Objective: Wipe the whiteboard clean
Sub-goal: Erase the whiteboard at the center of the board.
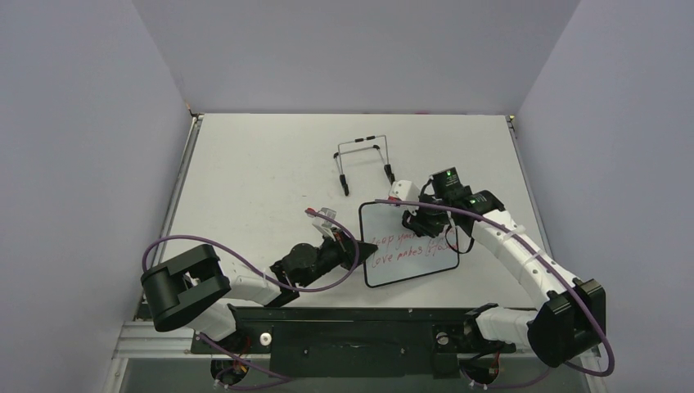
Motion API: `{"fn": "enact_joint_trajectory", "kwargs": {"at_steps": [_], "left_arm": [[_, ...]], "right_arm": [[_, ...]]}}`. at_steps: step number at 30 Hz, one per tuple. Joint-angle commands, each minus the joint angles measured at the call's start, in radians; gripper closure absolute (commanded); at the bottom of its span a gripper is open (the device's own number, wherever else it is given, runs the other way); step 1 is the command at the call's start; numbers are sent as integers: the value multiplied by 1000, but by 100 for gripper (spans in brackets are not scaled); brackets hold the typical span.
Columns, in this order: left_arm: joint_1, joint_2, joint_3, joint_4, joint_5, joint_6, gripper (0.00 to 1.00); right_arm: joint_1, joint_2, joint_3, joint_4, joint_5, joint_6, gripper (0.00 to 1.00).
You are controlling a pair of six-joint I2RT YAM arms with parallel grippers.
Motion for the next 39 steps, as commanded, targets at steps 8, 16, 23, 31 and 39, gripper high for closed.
{"fn": "enact_joint_trajectory", "kwargs": {"at_steps": [8,16,23,31,39], "left_arm": [[-30,-6,39,119,148,62,100],[-31,-20,31,116,143,65,100],[-30,-21,30,111,147,70,100],[-30,-22,36,99,150,73,100],[-29,-26,33,93,153,78,100]], "right_arm": [[-57,75,139,61,26,73,100],[75,30,-16,-26,9,-9,100],[-47,25,-18,-23,43,-22,100],[-62,112,152,19,48,44,100],[10,57,-9,-3,58,23,100]]}}
